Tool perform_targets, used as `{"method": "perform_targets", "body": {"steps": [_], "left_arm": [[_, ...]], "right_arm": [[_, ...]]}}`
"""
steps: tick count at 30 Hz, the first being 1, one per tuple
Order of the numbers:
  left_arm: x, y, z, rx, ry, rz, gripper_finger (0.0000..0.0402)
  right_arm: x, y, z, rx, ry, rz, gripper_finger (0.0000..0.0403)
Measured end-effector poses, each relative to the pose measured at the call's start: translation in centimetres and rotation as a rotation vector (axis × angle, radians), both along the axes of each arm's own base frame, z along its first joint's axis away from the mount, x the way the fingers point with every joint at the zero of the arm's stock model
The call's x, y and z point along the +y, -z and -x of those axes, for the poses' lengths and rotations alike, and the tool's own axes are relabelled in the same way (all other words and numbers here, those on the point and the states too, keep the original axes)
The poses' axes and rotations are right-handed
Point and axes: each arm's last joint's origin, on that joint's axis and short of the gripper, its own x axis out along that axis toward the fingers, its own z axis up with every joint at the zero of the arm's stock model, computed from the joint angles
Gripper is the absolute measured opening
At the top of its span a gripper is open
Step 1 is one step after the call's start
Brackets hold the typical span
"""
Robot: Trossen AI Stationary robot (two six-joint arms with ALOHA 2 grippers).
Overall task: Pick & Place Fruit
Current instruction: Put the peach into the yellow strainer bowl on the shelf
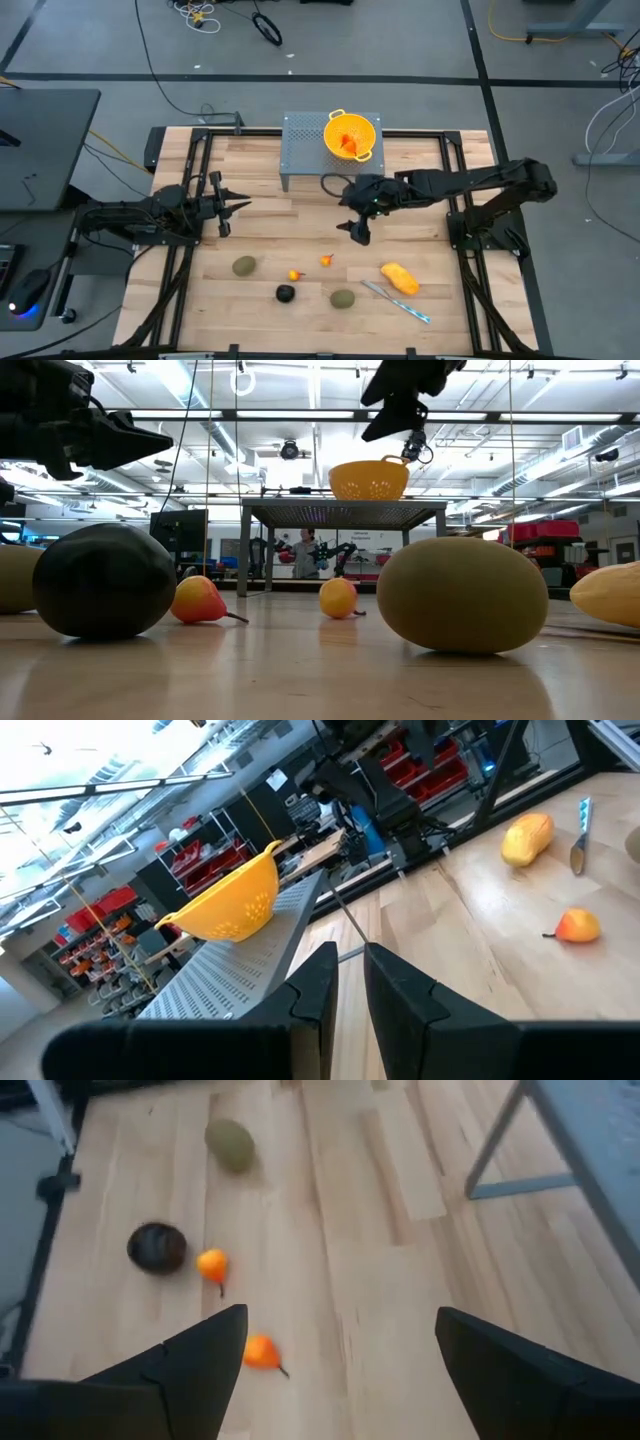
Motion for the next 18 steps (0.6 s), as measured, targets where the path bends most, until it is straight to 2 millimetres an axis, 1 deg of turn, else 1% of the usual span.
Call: {"method": "perform_targets", "body": {"steps": [3, 9, 14, 18], "left_arm": [[0.0, 0.0, 0.0, 0.005, 0.0, 0.0, 0.0064], [0.0, 0.1, 0.0, 0.007, 0.001, 0.001, 0.0064], [0.0, 0.1, 0.0, 0.011, 0.0, 0.001, 0.0064], [0.0, 0.1, 0.0, 0.01, 0.001, 0.001, 0.0064]], "right_arm": [[0.3, 0.4, -0.3, 0.01, -0.056, 0.031, 0.0335], [0.4, 0.8, -0.7, 0.006, -0.109, 0.055, 0.0335], [0.5, 0.8, -1.3, -0.034, -0.126, 0.066, 0.0335], [0.4, 0.9, -1.3, -0.025, -0.126, 0.067, 0.0335]]}}
